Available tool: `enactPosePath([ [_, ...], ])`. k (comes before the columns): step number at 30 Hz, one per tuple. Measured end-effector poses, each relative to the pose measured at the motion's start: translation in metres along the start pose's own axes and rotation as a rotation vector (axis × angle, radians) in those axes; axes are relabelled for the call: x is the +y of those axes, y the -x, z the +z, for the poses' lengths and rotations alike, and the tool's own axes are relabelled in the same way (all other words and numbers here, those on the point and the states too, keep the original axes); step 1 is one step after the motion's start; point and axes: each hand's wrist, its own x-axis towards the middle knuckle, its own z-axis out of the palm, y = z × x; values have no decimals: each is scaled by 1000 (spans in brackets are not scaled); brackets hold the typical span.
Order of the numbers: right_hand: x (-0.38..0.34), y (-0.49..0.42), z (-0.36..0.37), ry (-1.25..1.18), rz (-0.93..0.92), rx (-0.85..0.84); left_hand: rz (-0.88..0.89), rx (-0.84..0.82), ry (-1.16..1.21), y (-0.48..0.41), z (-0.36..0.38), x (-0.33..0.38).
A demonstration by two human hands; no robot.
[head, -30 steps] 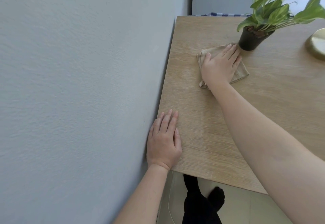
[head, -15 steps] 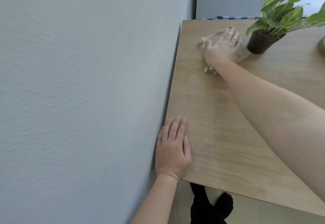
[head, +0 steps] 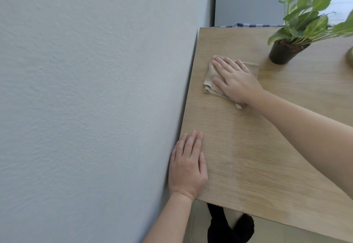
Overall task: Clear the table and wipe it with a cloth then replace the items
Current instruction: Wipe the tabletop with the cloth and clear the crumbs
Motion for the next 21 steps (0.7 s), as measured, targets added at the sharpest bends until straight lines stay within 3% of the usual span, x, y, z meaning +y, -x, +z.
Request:
enactPosePath([
  [7,-9,-71,-17,-105,287,48,-17,-22,32,1,-1,3],
  [10,-24,-96,-21,-137,297,35,-9,-22,30,1,-1,3],
  [15,-11,-107,-26,-106,136,2,-10,-9,23,0,-1,-2],
  [21,48,-97,-39,-120,375,63,-13,-20,19,1,1,1],
])
